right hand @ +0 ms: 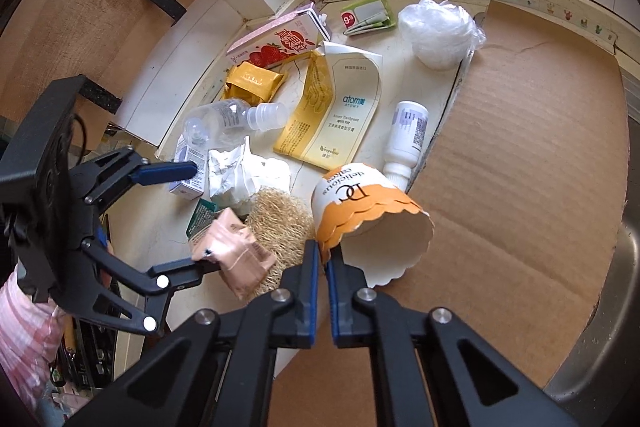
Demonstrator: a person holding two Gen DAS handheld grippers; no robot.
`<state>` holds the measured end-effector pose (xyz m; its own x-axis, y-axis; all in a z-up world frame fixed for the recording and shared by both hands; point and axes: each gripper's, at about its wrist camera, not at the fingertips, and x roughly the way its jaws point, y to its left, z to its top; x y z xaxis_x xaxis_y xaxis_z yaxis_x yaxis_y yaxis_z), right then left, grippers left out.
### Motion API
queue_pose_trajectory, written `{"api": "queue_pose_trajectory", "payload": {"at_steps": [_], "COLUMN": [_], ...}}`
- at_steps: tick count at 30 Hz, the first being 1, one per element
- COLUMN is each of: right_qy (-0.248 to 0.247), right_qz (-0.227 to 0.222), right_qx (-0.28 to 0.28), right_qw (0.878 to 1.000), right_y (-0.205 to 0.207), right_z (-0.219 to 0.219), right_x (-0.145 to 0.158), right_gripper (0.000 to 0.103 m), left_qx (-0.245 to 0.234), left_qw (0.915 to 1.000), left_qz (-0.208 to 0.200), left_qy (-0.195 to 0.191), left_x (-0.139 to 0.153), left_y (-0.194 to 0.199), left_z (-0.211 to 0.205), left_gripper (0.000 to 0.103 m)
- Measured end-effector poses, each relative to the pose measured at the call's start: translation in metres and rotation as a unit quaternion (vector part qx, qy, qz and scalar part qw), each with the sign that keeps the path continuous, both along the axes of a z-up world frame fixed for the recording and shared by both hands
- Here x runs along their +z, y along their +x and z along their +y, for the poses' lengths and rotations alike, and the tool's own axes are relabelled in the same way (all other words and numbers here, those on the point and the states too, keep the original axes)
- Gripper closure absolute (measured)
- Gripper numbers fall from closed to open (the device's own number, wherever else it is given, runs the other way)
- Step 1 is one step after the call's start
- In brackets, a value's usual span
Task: Collect trash
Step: 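Grasp the brown milk carton with the left tool while the right tool grasps the orange-rimmed paper cup, then carry the carton and paper cup with both tools down over the floor bin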
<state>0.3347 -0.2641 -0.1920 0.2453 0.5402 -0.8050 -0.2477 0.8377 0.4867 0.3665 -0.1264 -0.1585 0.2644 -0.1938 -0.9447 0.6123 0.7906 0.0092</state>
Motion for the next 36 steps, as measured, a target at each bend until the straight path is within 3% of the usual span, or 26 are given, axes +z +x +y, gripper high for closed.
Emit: {"api": "queue_pose_trajectory", "payload": {"at_steps": [3, 5, 6, 7, 9, 15, 23, 29, 36], "right_qy": [0.004, 0.013, 0.017, 0.019, 0.024, 0.036, 0.057, 0.056, 0.067], "right_qz": [-0.007, -0.009, -0.01, -0.011, -0.013, -0.024, -0.044, -0.067, -0.12], "right_qx": [-0.002, -0.004, -0.006, -0.007, -0.012, -0.022, -0.014, -0.003, 0.001], "right_qw": [1.0, 1.0, 1.0, 1.0, 1.0, 0.999, 0.997, 0.996, 0.991], "right_y": [-0.001, -0.003, -0.004, -0.005, -0.006, -0.014, -0.033, -0.066, -0.133], "right_z": [-0.002, -0.004, -0.006, -0.006, -0.009, -0.016, -0.012, -0.006, 0.005], "right_x": [0.003, 0.005, 0.005, 0.006, 0.008, 0.018, 0.044, 0.072, 0.116], "right_gripper": [0.1, 0.101, 0.101, 0.101, 0.101, 0.101, 0.101, 0.101, 0.101], "left_qx": [0.005, 0.02, 0.026, 0.03, 0.051, 0.11, 0.207, 0.238, 0.257], "left_qw": [0.9992, 0.9989, 0.9987, 0.9983, 0.9966, 0.9906, 0.9711, 0.9592, 0.947], "left_qz": [0.024, 0.021, 0.021, 0.026, 0.036, 0.015, 0.002, -0.015, -0.038], "left_qy": [-0.031, -0.037, -0.039, -0.042, -0.054, -0.08, -0.119, -0.153, -0.189], "left_x": [0.003, 0.006, 0.007, 0.007, 0.007, 0.026, 0.059, 0.092, 0.133], "left_y": [0.002, 0.002, 0.001, 0.002, 0.001, -0.014, -0.054, -0.102, -0.161], "left_z": [0.001, 0.003, 0.004, 0.005, 0.01, 0.027, 0.058, 0.074, 0.08], "left_gripper": [0.072, 0.077, 0.088, 0.093, 0.093, 0.094, 0.094, 0.094, 0.094]}}
